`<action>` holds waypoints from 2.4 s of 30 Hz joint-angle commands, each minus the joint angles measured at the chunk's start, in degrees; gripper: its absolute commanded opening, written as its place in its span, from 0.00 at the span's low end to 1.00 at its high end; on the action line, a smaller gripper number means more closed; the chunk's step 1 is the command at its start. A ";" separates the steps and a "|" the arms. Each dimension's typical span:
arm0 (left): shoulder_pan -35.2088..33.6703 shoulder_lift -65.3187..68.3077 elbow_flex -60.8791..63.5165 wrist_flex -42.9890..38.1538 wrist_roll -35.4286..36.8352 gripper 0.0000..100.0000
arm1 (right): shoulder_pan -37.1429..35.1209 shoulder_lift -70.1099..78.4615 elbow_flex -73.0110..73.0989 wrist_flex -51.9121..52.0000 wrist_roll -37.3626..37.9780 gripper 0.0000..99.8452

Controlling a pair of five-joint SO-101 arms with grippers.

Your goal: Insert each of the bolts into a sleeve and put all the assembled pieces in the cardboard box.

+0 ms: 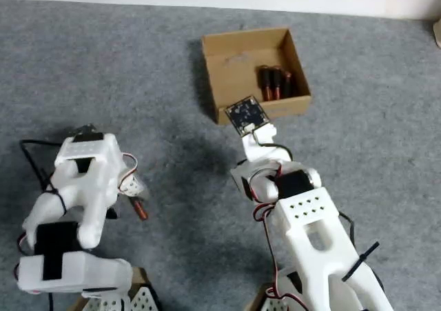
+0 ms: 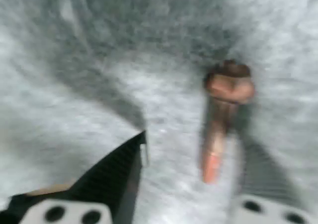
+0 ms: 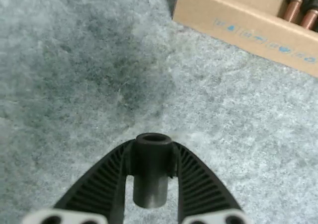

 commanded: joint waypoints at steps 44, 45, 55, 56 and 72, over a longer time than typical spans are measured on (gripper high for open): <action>5.58 -36.53 -8.31 -1.76 -24.79 0.00 | -0.75 -2.07 -0.04 -1.54 0.35 0.01; 6.46 -40.57 -8.13 -2.02 -25.67 0.00 | -0.75 -2.07 -0.04 -1.54 0.26 0.01; 8.31 -72.92 2.15 -2.11 -30.07 0.00 | -1.01 -16.57 6.02 -1.54 0.00 0.01; 8.31 -75.30 3.30 -2.29 -29.98 0.00 | -1.45 -21.05 7.60 -1.54 0.00 0.01; 25.45 -101.76 31.78 -44.31 -21.89 0.01 | -12.09 -64.84 24.92 0.48 0.35 0.01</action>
